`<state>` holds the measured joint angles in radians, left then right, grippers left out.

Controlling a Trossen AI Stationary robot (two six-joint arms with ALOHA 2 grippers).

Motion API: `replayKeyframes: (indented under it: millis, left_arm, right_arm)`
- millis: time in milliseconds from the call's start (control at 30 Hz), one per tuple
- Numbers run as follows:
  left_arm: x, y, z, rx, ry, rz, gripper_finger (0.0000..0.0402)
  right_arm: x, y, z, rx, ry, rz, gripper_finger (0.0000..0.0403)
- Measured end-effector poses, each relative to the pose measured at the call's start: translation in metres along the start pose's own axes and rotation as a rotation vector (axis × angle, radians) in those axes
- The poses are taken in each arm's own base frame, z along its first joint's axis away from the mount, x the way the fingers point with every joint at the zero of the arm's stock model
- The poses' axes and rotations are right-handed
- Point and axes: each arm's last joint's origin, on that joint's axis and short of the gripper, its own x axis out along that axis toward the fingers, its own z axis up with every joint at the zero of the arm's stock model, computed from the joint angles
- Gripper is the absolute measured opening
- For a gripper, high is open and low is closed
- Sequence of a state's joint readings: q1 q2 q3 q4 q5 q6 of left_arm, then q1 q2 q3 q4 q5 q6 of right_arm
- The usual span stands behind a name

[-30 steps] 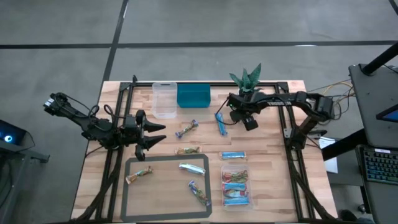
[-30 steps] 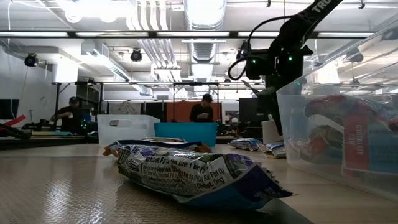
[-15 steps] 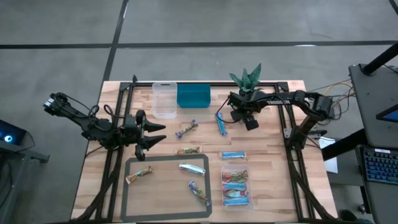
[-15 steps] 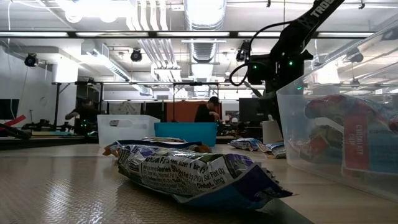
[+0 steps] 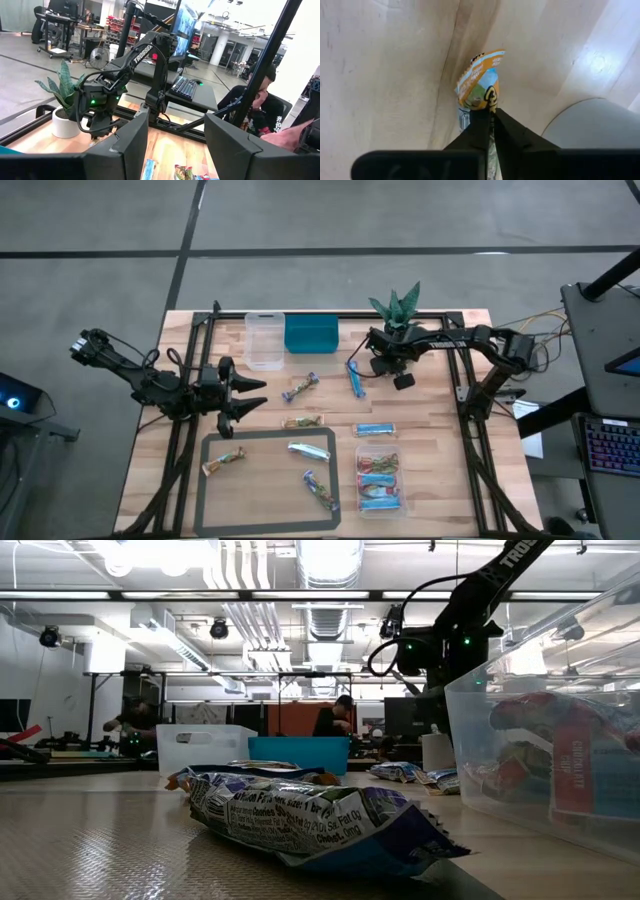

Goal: Pick and place Granola Bars by type
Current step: Put the yellow granola bar into the top transparent bin

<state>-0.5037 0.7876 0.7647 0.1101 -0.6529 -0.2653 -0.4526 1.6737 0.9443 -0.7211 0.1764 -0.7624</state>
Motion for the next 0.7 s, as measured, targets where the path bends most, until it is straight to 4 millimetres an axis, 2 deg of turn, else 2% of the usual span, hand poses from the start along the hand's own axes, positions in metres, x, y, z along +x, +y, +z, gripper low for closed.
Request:
replayKeyframes:
  millis: [233, 400, 700]
  left_arm:
    - [0.000, 0.000, 0.000, 0.000, 0.000, 0.000, 0.0177]
    - [0.000, 0.000, 0.000, 0.002, 0.000, 0.000, 0.0177]
    - [0.000, 0.000, -0.001, 0.012, 0.011, 0.003, 0.0177]
  right_arm:
    - [0.000, -0.001, 0.001, 0.018, -0.014, -0.007, 0.0008]
    - [-0.009, -0.005, 0.004, 0.074, -0.010, 0.009, 0.0008]
    - [-0.046, -0.010, 0.015, 0.093, -0.028, 0.057, 0.0008]
